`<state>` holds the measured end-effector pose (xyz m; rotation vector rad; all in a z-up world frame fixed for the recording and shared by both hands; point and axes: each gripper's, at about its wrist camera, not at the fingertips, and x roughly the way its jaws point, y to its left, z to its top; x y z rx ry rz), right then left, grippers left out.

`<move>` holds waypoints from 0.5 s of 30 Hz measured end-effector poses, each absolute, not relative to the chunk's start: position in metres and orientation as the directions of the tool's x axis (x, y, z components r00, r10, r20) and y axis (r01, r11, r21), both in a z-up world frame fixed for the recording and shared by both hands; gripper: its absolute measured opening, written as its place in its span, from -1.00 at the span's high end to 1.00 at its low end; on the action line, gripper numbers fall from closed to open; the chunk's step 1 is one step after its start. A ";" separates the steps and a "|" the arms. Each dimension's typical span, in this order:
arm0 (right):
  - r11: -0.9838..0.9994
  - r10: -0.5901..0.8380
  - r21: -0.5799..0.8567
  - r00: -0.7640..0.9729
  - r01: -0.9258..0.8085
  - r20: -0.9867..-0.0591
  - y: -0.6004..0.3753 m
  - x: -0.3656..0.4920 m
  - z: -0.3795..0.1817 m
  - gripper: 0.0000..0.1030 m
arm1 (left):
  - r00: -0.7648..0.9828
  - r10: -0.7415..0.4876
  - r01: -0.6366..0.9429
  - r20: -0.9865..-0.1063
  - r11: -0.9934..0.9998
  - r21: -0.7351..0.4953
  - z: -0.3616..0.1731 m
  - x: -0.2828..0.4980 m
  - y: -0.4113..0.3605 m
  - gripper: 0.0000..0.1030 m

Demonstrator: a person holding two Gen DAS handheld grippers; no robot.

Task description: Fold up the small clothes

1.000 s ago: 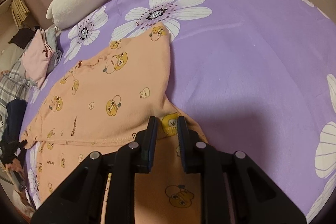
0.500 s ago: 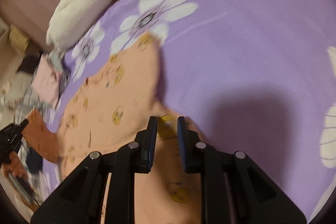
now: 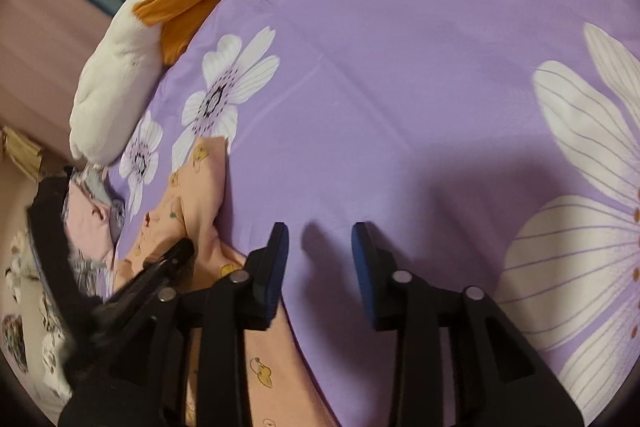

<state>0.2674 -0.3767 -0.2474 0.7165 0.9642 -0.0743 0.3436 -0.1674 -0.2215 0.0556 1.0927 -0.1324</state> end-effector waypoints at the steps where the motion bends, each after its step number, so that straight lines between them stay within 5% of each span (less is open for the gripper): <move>1: 0.768 0.251 0.526 0.585 0.364 -0.771 -0.378 0.267 -0.248 0.33 | 0.462 -0.107 0.129 -0.881 0.990 -0.053 -0.208 0.338 -0.153 0.35; 5: 0.726 0.292 0.578 0.593 0.373 -0.750 -0.388 0.266 -0.252 0.33 | 0.642 -0.031 -0.005 -0.766 0.999 -0.044 -0.157 0.287 -0.074 -0.45; 8: 0.735 0.295 0.572 0.588 0.364 -0.753 -0.386 0.267 -0.252 0.33 | 0.726 0.185 -0.153 -0.662 0.983 0.107 -0.154 0.251 -0.018 -0.46; 10: 0.744 0.283 0.559 0.585 0.366 -0.760 -0.384 0.267 -0.251 0.32 | 0.675 0.314 -0.219 -0.668 0.950 0.224 -0.175 0.246 0.009 -0.42; 12: 0.755 0.266 0.543 0.584 0.369 -0.767 -0.380 0.268 -0.250 0.25 | 0.586 0.354 -0.211 -0.729 0.935 0.285 -0.210 0.252 0.025 -0.12; 15: 0.783 0.242 0.510 0.580 0.357 -0.778 -0.372 0.271 -0.247 0.19 | 0.547 0.281 -0.185 -0.789 0.959 0.214 -0.243 0.266 0.030 -0.05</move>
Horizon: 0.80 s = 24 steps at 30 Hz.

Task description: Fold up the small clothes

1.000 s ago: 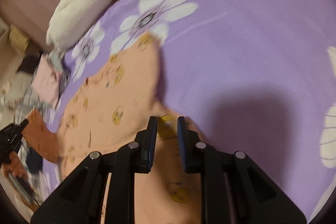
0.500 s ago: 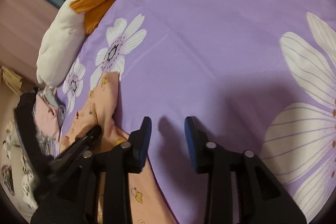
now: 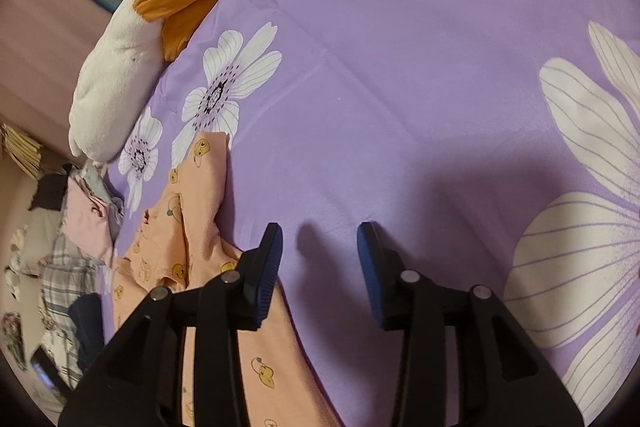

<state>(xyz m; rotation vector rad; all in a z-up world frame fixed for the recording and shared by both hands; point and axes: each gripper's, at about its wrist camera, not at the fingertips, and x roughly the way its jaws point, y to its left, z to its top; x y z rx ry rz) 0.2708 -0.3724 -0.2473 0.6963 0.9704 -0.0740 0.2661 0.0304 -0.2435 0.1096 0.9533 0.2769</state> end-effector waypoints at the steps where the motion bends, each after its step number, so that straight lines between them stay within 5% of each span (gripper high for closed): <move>1: 0.801 0.232 0.490 0.575 0.345 -0.784 -0.368 0.272 -0.246 0.19 | 0.534 0.264 -0.195 -0.803 0.963 0.187 -0.252 0.272 0.032 -0.05; 6: 0.889 0.217 0.405 0.584 0.212 -0.782 -0.338 0.273 -0.225 0.16 | 0.524 0.311 -0.253 -0.793 0.946 0.204 -0.259 0.293 0.034 -0.05; 12: 0.974 0.215 0.207 0.658 -0.091 -0.722 -0.264 0.268 -0.193 -0.24 | 0.565 0.109 -0.321 -0.818 0.942 -0.096 -0.269 0.286 0.081 -0.09; 21: 0.939 0.190 -0.029 0.589 -0.342 -0.786 -0.156 0.309 -0.228 -0.30 | 0.578 0.165 -0.298 -0.799 0.954 -0.018 -0.272 0.287 0.071 -0.09; 23: 0.942 0.108 -0.094 0.556 -0.323 -0.824 -0.137 0.328 -0.242 -0.20 | 0.579 0.162 -0.298 -0.799 0.954 -0.022 -0.272 0.287 0.072 -0.10; 24: 0.943 0.047 -0.135 0.527 -0.303 -0.849 -0.130 0.338 -0.253 0.08 | 0.580 0.164 -0.298 -0.798 0.954 -0.021 -0.273 0.288 0.073 -0.11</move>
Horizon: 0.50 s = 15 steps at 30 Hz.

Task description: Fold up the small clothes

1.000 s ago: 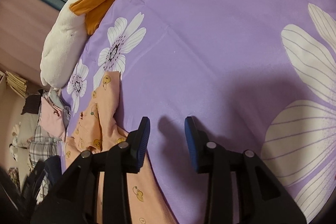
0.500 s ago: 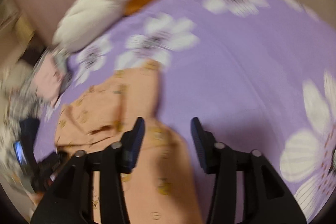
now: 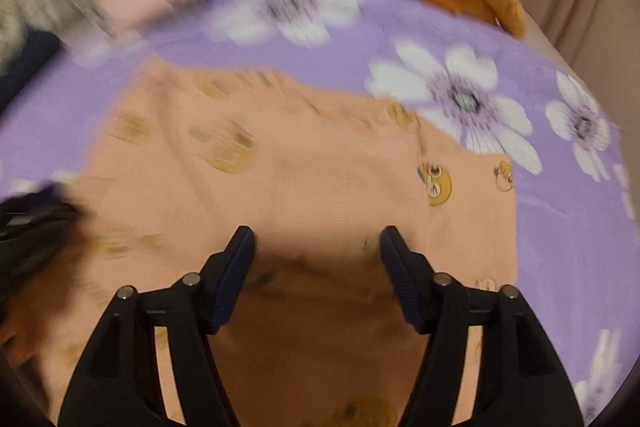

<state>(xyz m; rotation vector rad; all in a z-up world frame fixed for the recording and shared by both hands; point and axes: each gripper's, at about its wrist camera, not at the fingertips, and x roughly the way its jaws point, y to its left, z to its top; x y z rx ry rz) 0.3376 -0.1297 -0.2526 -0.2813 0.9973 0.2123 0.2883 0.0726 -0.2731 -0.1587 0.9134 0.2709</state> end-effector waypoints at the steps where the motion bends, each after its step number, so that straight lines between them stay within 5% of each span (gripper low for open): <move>1: 0.949 0.061 -0.114 0.524 -0.295 -0.849 -0.131 0.341 -0.254 0.29 | 0.581 0.166 -0.299 -0.797 0.954 -0.019 -0.273 0.287 0.072 -0.12; 2: 0.961 0.117 -0.043 0.540 -0.275 -0.834 -0.138 0.342 -0.249 0.72 | 0.581 0.169 -0.299 -0.796 0.954 -0.017 -0.273 0.287 0.072 -0.12; 3: 0.975 0.140 0.022 0.541 -0.219 -0.829 -0.149 0.344 -0.244 0.77 | 0.581 0.170 -0.300 -0.796 0.954 -0.016 -0.273 0.287 0.072 -0.13; 6: 0.963 0.253 0.263 0.533 -0.059 -0.807 -0.201 0.353 -0.234 0.77 | 0.581 0.156 -0.303 -0.799 0.952 -0.034 -0.273 0.287 0.075 -0.15; 10: 0.955 0.163 0.273 0.563 0.116 -0.810 -0.256 0.347 -0.235 0.76 | 0.579 0.161 -0.305 -0.799 0.952 -0.029 -0.274 0.288 0.074 -0.15; 15: 0.857 0.226 0.428 0.537 0.288 -0.813 -0.318 0.331 -0.256 0.76 | 0.581 0.150 -0.306 -0.800 0.951 -0.044 -0.273 0.288 0.076 -0.16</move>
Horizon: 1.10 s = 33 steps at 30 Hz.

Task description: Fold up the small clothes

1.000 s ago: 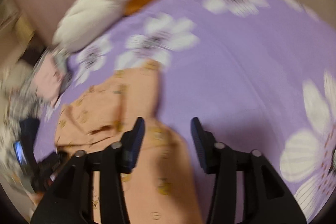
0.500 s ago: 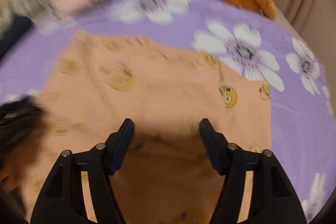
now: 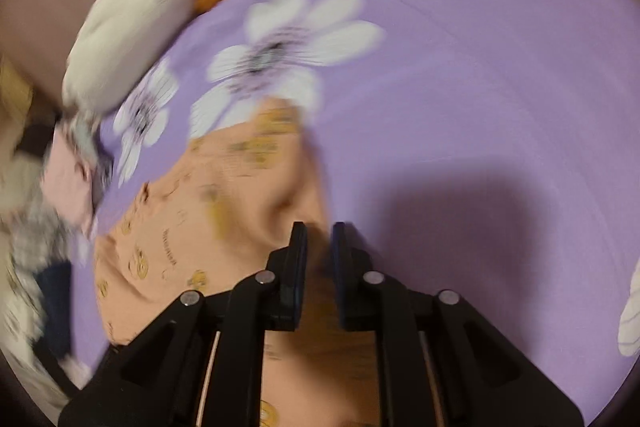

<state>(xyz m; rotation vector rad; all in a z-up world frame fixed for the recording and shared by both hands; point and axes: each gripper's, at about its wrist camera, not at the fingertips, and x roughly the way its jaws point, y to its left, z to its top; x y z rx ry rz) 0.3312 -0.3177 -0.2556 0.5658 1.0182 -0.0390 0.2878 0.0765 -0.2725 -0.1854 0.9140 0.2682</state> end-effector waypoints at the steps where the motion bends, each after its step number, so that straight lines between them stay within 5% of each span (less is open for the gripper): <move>1: 0.854 0.222 0.430 0.542 0.293 -0.811 -0.321 0.326 -0.256 0.75 | 0.579 0.145 -0.310 -0.802 0.949 -0.053 -0.271 0.287 0.078 -0.16; 5: 0.873 0.201 0.397 0.533 0.284 -0.822 -0.327 0.310 -0.247 0.63 | 0.569 0.124 -0.354 -0.813 0.929 -0.106 -0.248 0.267 0.090 -0.16; 8: 0.885 0.205 0.402 0.578 0.235 -0.789 -0.326 0.300 -0.228 0.51 | 0.632 0.291 -0.471 -0.719 0.880 -0.058 -0.208 0.235 0.101 -0.16; 14: 0.915 0.323 0.404 0.606 -0.002 -0.727 -0.288 0.307 -0.199 0.56 | 0.718 0.037 -0.262 -0.695 0.939 -0.221 -0.189 0.290 0.066 -0.16; 17: 0.920 0.339 0.389 0.593 -0.047 -0.730 -0.267 0.327 -0.205 0.58 | 0.660 0.085 -0.224 -0.746 0.971 -0.087 -0.213 0.341 0.027 -0.16; 20: 0.958 0.214 0.285 0.562 0.040 -0.799 -0.266 0.348 -0.235 0.62 | 0.518 0.283 -0.281 -0.807 0.948 0.153 -0.258 0.375 0.019 -0.14; 24: 0.929 0.268 0.364 0.557 0.067 -0.786 -0.297 0.353 -0.257 0.61 | 0.564 0.130 -0.344 -0.816 0.935 -0.088 -0.273 0.357 0.068 -0.23; 30: 0.928 0.272 0.367 0.545 0.071 -0.793 -0.287 0.350 -0.238 0.52 | 0.548 0.232 -0.409 -0.804 0.912 -0.016 -0.258 0.327 0.088 -0.22; 33: 0.908 0.307 0.418 0.644 0.022 -0.701 -0.288 0.338 -0.210 0.49 | 0.548 0.102 -0.420 -0.830 0.892 -0.168 -0.269 0.314 0.103 -0.22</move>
